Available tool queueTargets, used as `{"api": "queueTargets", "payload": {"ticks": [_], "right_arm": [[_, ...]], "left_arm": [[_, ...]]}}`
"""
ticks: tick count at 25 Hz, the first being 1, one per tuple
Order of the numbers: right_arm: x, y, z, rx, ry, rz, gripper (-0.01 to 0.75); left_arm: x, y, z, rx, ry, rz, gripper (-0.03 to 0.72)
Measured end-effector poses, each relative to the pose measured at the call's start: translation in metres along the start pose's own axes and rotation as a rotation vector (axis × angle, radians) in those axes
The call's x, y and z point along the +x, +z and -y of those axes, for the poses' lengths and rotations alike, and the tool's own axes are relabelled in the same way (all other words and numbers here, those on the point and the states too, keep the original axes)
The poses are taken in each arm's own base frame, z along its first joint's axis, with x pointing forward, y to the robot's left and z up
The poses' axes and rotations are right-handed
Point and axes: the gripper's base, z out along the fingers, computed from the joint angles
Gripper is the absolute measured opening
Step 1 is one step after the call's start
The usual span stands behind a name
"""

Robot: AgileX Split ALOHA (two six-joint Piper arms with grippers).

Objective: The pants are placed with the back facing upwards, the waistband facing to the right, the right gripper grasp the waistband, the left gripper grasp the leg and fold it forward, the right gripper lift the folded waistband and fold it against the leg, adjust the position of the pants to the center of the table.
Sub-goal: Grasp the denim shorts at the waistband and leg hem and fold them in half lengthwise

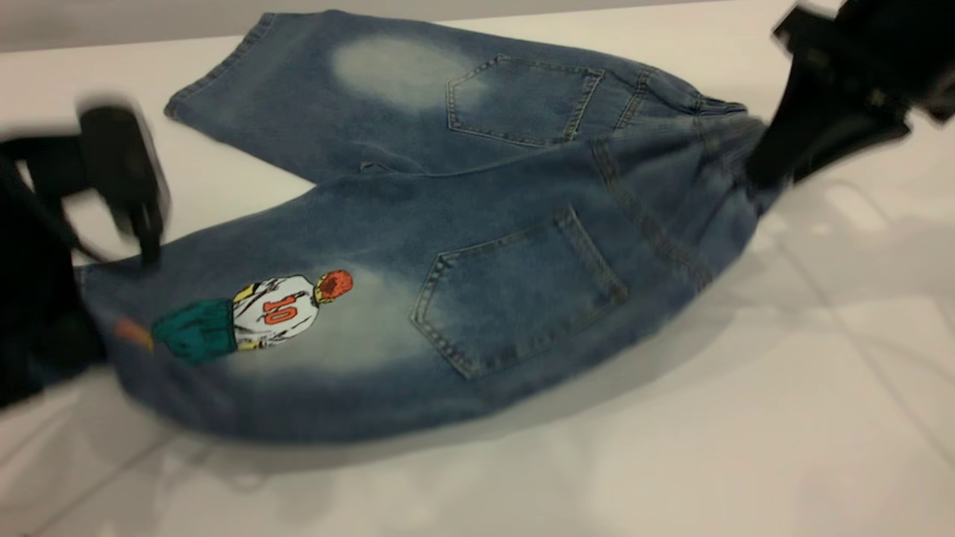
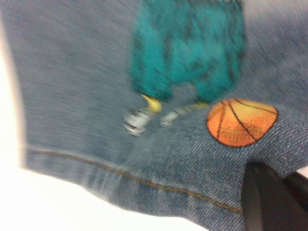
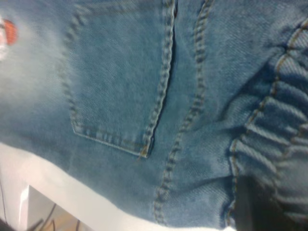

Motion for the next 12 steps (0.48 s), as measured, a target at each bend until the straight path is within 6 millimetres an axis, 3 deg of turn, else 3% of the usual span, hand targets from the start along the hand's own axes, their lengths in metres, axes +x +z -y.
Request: {"api": "queueTargets", "payload": {"ticks": [7,12], "right_arm": [[-0.004,-0.009,-0.008,-0.020,0.043,0.055,0.047],[-0.016,-0.015,-0.013,-0.060,0.073,0.113,0.048]], "left_arm": [[-0.019,-0.054,-0.032,-0.214,0.048,0.116,0.032],[-0.032,-0.083,-0.071,-0.376,0.028,0.183,0.032]]}}
